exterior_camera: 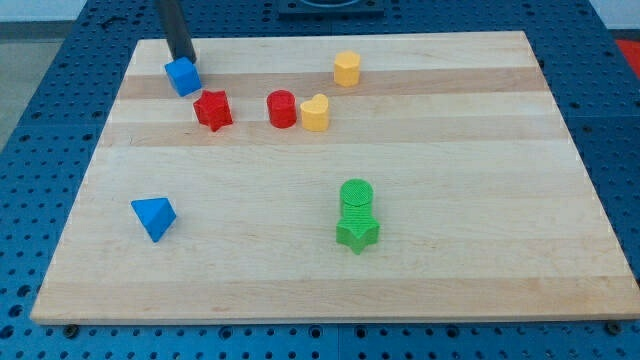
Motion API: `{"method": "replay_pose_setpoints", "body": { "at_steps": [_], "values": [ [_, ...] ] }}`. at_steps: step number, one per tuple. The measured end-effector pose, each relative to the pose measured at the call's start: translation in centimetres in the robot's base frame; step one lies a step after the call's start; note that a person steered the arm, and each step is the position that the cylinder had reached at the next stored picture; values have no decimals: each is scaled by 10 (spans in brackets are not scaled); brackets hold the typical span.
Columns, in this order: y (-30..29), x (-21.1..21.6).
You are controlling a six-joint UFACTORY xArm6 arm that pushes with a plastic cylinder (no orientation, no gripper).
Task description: Push the blue cube towards the blue triangle
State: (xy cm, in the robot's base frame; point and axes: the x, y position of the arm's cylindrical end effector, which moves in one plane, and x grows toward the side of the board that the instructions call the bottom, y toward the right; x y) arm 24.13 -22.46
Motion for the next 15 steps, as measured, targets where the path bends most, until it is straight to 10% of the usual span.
{"method": "replay_pose_setpoints", "body": {
  "at_steps": [15],
  "values": [
    [7,105]
  ]
}}
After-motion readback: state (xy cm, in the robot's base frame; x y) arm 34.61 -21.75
